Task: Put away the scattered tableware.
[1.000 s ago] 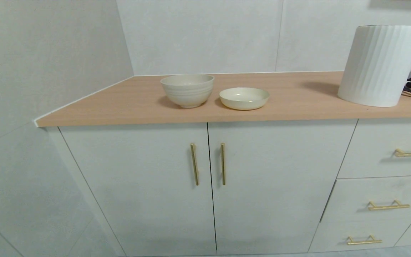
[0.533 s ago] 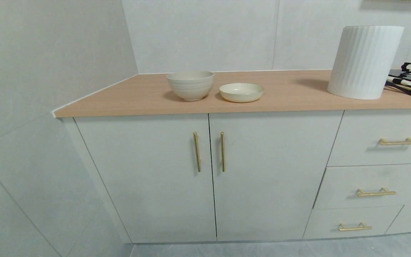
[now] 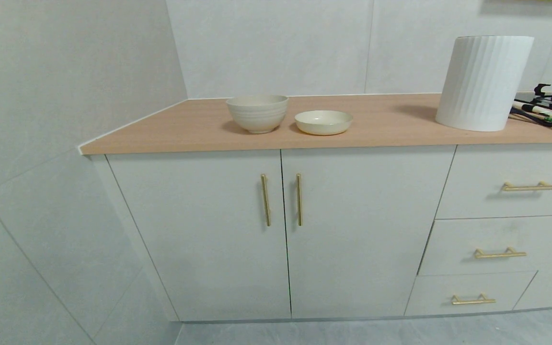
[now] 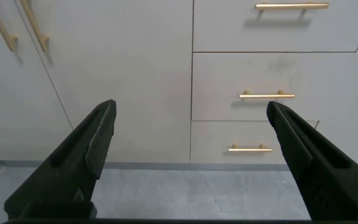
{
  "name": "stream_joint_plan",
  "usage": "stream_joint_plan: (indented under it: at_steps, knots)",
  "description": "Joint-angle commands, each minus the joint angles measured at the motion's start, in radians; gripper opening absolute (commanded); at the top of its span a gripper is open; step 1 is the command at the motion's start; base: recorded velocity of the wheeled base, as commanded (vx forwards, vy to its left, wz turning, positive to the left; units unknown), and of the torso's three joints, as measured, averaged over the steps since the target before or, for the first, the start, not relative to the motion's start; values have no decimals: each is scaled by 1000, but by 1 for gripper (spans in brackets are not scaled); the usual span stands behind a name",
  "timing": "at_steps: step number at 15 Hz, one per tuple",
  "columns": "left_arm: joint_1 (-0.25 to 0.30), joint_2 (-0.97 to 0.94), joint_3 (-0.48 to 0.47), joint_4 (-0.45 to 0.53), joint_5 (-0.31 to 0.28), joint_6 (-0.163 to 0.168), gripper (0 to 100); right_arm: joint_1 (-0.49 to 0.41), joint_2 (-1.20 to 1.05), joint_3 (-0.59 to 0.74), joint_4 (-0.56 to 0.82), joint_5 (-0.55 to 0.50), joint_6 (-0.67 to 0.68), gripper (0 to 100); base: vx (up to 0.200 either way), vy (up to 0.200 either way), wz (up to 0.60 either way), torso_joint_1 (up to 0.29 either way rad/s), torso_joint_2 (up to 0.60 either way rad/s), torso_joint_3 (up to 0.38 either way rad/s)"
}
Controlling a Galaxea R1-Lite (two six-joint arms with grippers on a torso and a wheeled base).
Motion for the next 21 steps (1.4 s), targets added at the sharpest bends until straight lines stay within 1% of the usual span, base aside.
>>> stream_joint_plan:
  at_steps: [1, 2, 15, 16, 17, 18, 19, 20, 21]
  knots:
    - [0, 0, 0, 0, 1, 0, 100, 0, 0, 0, 0, 1, 1, 100, 0, 200, 0, 2, 7, 7]
    - [0, 0, 0, 0, 1, 0, 100, 0, 0, 0, 0, 1, 1, 100, 0, 200, 0, 2, 2, 7]
    - [0, 0, 0, 0, 1, 0, 100, 0, 0, 0, -5, 1, -3, 100, 0, 0, 0, 0, 0, 0]
    - [0, 0, 0, 0, 1, 0, 100, 2, 3, -46, -23, 11, 21, 100, 0, 0, 0, 0, 0, 0]
    - [0, 0, 0, 0, 1, 0, 100, 11, 31, -155, -23, 24, 113, 100, 0, 0, 0, 0, 0, 0]
    - [0, 0, 0, 0, -1, 0, 100, 31, 91, -209, -2, 73, 171, 100, 0, 0, 0, 0, 0, 0]
    - [0, 0, 0, 0, 1, 0, 100, 32, 112, -216, 9, 110, 170, 100, 0, 0, 0, 0, 0, 0]
    - [0, 0, 0, 0, 1, 0, 100, 35, 169, -222, 13, 182, 161, 100, 0, 0, 0, 0, 0, 0]
    - [0, 0, 0, 0, 1, 0, 100, 48, 229, -236, 15, 223, 142, 100, 0, 0, 0, 0, 0, 0]
